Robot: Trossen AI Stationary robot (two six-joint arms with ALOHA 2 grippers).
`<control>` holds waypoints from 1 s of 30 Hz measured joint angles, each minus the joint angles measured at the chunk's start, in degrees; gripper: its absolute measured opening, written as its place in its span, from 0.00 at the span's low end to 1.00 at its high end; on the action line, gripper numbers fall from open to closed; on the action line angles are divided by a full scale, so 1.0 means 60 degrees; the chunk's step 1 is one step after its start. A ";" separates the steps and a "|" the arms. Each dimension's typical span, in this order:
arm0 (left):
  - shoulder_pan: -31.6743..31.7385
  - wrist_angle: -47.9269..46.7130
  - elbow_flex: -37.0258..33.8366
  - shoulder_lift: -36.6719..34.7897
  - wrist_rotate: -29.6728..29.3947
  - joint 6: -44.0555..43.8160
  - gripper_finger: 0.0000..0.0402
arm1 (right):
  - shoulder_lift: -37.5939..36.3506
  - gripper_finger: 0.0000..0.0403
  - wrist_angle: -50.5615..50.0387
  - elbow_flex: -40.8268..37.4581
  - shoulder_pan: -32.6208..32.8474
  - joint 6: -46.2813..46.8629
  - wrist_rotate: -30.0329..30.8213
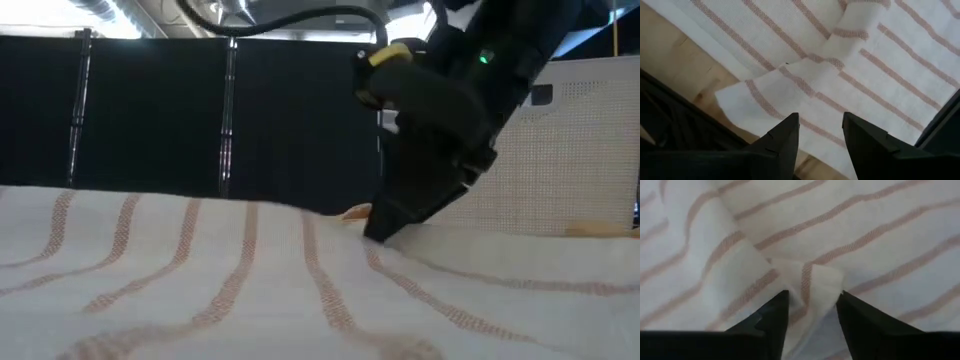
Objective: Fold towel
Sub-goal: Fold the white towel
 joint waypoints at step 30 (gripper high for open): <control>0.1719 -0.0954 -0.0011 0.0546 -0.1025 0.0222 0.33 | -0.1673 0.01 -0.3797 0.0011 0.2715 0.0232 0.3351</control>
